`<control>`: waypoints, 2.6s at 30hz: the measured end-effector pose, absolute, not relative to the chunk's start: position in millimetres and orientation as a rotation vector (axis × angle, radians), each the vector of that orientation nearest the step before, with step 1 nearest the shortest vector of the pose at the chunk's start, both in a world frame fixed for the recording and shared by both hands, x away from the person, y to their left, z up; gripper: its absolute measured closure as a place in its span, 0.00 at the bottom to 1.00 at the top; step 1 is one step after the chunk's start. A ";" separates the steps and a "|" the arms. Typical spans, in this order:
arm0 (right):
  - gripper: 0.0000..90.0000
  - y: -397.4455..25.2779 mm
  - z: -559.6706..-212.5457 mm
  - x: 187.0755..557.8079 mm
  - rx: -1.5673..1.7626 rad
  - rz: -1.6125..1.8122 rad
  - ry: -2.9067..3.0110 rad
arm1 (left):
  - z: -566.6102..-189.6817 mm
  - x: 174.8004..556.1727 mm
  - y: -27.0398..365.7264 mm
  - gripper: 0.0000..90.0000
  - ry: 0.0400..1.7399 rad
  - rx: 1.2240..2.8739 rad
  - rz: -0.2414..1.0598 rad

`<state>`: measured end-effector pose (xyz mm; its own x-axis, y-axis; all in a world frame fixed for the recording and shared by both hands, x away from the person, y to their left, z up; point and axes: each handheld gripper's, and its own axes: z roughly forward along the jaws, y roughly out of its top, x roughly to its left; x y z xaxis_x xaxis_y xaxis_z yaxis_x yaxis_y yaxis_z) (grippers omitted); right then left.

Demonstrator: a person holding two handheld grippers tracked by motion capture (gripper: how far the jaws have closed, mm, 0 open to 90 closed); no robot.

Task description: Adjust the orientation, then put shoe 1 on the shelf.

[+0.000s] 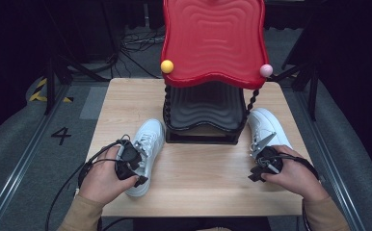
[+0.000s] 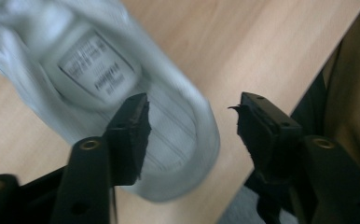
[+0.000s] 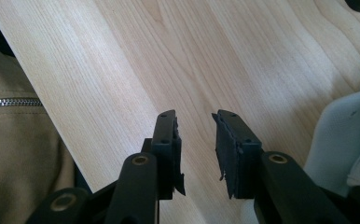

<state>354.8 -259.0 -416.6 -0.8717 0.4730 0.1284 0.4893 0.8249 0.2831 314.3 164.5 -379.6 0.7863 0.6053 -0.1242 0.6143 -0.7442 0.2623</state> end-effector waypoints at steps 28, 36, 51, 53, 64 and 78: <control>0.74 -257.4 -418.1 352.9 -0.771 -0.496 -2.943 | -395.0 321.4 112.3 0.70 0.824 2.657 -0.097; 0.72 -258.7 -420.6 353.4 -0.788 -0.501 -2.932 | -416.3 330.7 106.5 0.66 0.911 2.690 -0.204; 0.72 -254.5 -426.3 353.0 -0.778 -0.479 -2.926 | -431.2 335.4 99.2 0.71 1.050 2.672 -0.270; 0.71 -255.6 -425.6 352.6 -0.775 -0.488 -2.927 | -431.0 335.6 99.9 0.72 1.042 2.673 -0.285; 0.71 -259.3 -423.6 352.1 -0.795 -0.506 -2.927 | -431.7 338.3 106.2 0.79 1.019 2.636 -0.347; 0.71 -262.1 -422.2 353.7 -0.820 -0.524 -2.929 | -396.9 345.7 111.9 0.81 0.923 2.651 -0.298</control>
